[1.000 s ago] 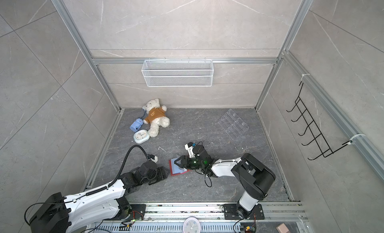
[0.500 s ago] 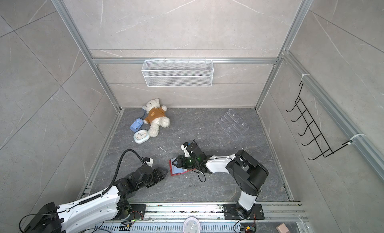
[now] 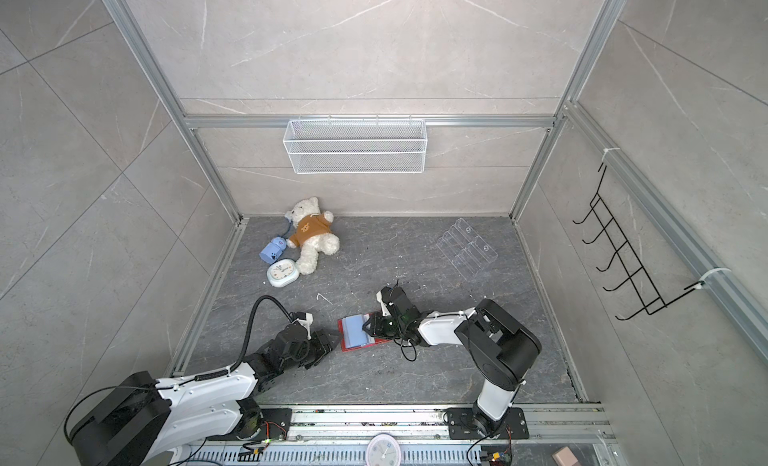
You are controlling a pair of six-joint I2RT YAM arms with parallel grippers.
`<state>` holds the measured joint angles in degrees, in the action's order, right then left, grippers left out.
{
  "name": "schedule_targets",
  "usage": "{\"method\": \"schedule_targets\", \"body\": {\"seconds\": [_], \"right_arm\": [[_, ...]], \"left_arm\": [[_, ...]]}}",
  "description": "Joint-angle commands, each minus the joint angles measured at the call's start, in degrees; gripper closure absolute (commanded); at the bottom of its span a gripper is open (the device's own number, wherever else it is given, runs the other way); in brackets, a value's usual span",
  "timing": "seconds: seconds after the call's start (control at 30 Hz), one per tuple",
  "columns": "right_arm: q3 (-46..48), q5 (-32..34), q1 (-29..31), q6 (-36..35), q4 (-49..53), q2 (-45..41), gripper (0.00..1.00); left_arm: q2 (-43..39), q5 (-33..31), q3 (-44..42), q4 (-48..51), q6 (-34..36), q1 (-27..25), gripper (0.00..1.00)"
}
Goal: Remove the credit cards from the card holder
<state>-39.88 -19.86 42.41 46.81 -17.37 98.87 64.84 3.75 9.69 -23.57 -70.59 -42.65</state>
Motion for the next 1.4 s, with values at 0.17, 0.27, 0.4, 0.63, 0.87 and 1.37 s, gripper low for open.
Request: {"method": "schedule_targets", "body": {"seconds": [0.17, 0.27, 0.4, 0.63, 0.87, 1.37], "right_arm": [[4.43, 0.87, -1.26, 0.21, -0.98, 0.01, 0.77], [5.21, 0.72, -1.4, 0.28, -1.55, 0.03, 0.78], [5.78, 0.39, -1.49, 0.49, -2.45, 0.01, 0.79], [6.13, -0.35, -1.51, 0.65, -3.45, 0.66, 0.8], [6.12, -0.61, -1.48, 0.39, -3.38, 0.67, 0.8], [4.82, 1.73, -0.39, -1.87, 2.86, -11.11, 0.43]], "left_arm": [[7.83, 3.76, -2.28, -16.06, -1.21, 1.68, 0.48], [10.68, 4.39, -2.8, -20.24, -1.33, 1.78, 0.52], [14.33, 5.2, -2.21, -23.42, -0.59, 1.85, 0.63], [17.94, 6.06, -2.79, -30.79, -0.06, 2.15, 0.77], [16.55, 6.02, -2.97, -32.19, 1.46, 2.22, 0.88], [7.45, 5.92, -1.67, -20.1, 4.62, 2.06, 1.0]]}}
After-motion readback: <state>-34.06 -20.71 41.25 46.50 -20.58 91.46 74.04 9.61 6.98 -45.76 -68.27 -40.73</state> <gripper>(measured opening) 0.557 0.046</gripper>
